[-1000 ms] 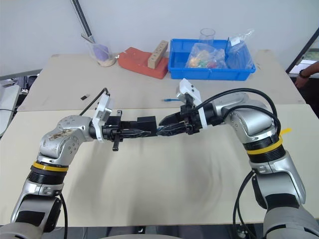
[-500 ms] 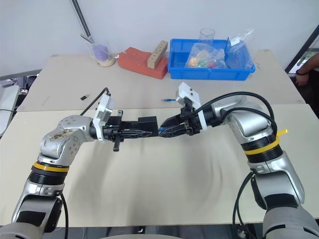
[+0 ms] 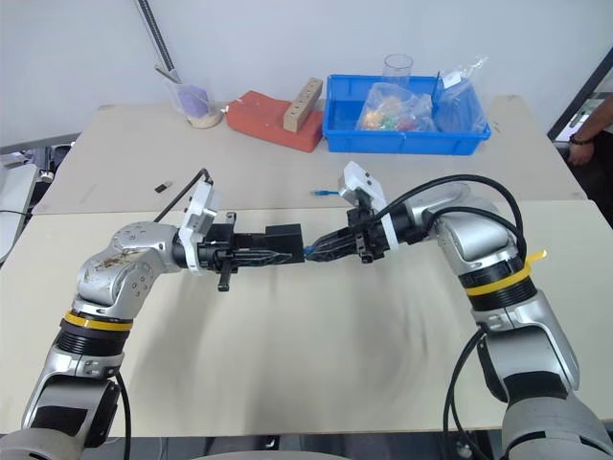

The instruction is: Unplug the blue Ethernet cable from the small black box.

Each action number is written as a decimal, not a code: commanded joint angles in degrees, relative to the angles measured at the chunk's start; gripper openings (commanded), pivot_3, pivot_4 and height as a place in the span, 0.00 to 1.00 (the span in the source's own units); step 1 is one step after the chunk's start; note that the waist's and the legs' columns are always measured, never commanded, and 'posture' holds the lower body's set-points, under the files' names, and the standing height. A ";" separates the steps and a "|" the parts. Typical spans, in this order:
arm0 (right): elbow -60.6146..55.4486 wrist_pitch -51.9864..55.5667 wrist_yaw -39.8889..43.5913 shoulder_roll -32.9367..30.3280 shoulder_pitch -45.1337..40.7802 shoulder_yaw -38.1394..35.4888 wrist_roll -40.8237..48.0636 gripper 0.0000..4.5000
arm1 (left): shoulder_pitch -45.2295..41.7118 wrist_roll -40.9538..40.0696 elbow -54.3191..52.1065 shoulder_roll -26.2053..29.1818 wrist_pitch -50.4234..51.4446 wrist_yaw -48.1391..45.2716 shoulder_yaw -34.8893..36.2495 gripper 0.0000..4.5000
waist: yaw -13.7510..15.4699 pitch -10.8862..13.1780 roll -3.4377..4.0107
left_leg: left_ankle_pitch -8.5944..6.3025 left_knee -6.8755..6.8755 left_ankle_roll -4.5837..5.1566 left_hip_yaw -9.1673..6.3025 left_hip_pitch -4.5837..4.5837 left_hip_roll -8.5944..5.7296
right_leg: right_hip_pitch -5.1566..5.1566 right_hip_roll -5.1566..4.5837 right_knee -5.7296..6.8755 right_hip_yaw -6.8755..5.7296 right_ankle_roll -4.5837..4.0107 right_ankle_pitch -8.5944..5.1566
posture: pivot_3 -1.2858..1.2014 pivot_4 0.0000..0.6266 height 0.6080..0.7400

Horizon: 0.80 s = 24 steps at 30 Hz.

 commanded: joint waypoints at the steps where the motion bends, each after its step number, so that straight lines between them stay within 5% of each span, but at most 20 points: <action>1: 0.08 -1.27 1.07 -0.12 -2.12 -0.78 -0.46 0.01 | -0.10 -0.60 -2.29 0.64 -0.53 -1.22 -0.09 0.12 | 0.00 0.00 0.00 | 0.00 0.00 0.00 0.00 0.00 0.00 | 0.00 0.00 0.00 0.00 0.00 0.00 | 0.52 0.24 1.00; 10: 7.31 -9.10 5.54 -8.82 2.48 -1.31 -6.64 0.01 | 1.17 -0.73 -1.62 3.28 -0.58 0.18 2.79 0.12 | 0.47 0.00 0.00 | 0.00 0.01 0.00 0.01 -0.01 -0.05 | 0.01 -0.05 -0.19 -0.01 0.00 0.00 | 0.52 0.24 1.00; 20: 9.39 -26.26 -10.46 -2.32 11.66 -2.31 -16.95 0.01 | 6.41 -0.50 -4.31 2.86 -1.55 5.45 4.97 0.12 | -0.15 0.00 0.00 | 0.00 -0.03 0.00 0.05 -0.01 0.04 | -0.10 0.02 -0.01 0.06 0.00 0.00 | 0.52 0.24 1.00; 24: 7.80 -26.96 -9.79 -2.63 13.88 -2.54 -16.85 0.37 | 7.59 0.09 -4.71 2.45 -2.29 7.75 5.45 0.12 | 0.38 0.00 0.00 | 0.00 0.00 0.00 0.04 -0.03 -0.01 | -0.07 -0.04 -0.01 0.06 0.00 0.00 | 0.52 0.24 1.00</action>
